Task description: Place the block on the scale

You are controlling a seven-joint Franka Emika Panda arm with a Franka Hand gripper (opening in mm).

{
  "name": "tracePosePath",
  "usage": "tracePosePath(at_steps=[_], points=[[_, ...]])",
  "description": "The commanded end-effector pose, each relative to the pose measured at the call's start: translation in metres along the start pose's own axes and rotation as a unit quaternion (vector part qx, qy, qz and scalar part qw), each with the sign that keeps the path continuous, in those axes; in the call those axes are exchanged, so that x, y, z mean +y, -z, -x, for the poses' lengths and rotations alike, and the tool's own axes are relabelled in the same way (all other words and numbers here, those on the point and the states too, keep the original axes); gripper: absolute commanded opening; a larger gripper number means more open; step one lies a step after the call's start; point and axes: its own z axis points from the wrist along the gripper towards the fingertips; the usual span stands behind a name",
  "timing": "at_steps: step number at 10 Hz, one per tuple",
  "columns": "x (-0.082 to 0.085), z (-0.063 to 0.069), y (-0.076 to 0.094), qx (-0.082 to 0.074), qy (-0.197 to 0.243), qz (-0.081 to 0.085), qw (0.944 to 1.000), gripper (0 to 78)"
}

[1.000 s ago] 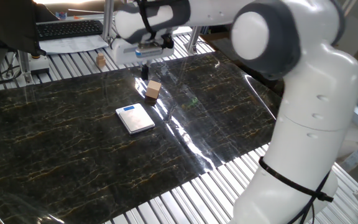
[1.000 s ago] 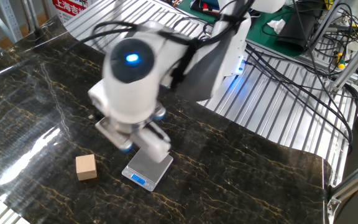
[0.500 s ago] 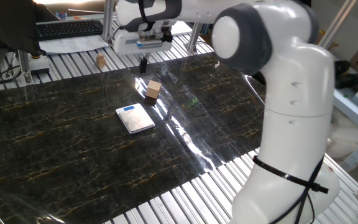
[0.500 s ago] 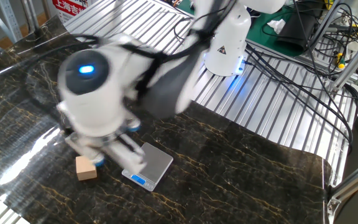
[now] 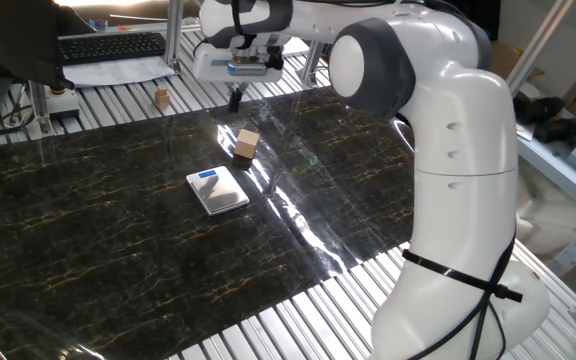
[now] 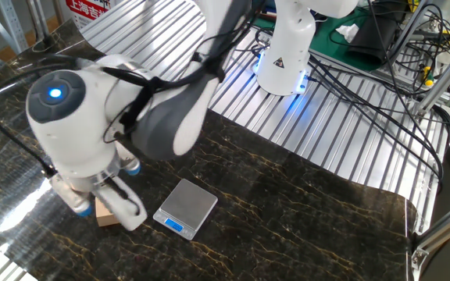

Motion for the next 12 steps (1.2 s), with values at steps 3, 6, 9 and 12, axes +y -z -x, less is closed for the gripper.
tracePosePath(at_steps=[3, 6, 9, 12], points=[[0.0, 0.001, 0.0, -0.023, -0.071, 0.058, 0.9955, 0.0], [-0.001, 0.002, -0.002, -0.037, -0.067, 0.013, 0.997, 0.0], [-0.014, 0.011, -0.017, -0.029, -0.053, 0.007, 0.9981, 0.0], [-0.022, 0.015, -0.025, -0.029, -0.065, 0.005, 0.9975, 0.0]])
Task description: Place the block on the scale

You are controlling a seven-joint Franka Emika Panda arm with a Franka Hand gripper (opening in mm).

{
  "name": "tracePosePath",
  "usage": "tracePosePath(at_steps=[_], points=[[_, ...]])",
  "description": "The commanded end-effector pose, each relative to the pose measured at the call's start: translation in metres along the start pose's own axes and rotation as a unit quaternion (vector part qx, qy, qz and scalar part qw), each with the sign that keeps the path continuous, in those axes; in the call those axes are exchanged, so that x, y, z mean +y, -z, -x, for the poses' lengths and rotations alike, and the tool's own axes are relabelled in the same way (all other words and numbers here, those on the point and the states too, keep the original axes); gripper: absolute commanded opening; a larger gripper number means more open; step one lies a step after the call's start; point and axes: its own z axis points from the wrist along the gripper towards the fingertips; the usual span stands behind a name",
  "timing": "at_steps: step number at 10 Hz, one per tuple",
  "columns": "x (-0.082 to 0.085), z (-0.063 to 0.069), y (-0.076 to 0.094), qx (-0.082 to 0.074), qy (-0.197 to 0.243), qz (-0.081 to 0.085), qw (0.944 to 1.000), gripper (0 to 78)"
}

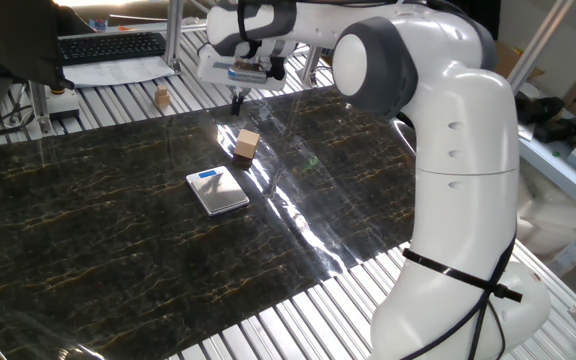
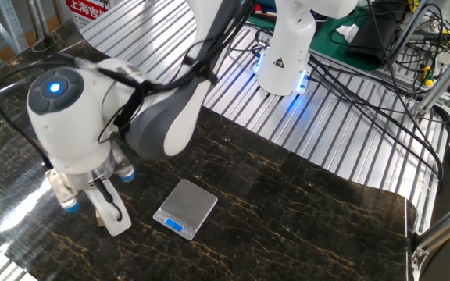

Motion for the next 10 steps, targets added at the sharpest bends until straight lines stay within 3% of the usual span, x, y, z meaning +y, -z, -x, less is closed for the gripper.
tracePosePath(at_steps=[1, 2, 3, 4, 6, 10], points=[[-0.007, 0.007, -0.006, 0.018, -0.018, -0.015, 0.9996, 0.0], [-0.008, 0.007, -0.007, 0.02, -0.018, -0.016, 0.9995, 0.0], [-0.008, 0.006, -0.012, 0.034, -0.016, -0.028, 0.9989, 0.0], [-0.008, 0.006, -0.012, 0.034, -0.016, -0.028, 0.9989, 0.0], [-0.012, 0.006, -0.029, 0.03, -0.012, -0.029, 0.9991, 0.0], [-0.013, 0.004, -0.03, 0.025, -0.026, -0.031, 0.9989, 0.0]])
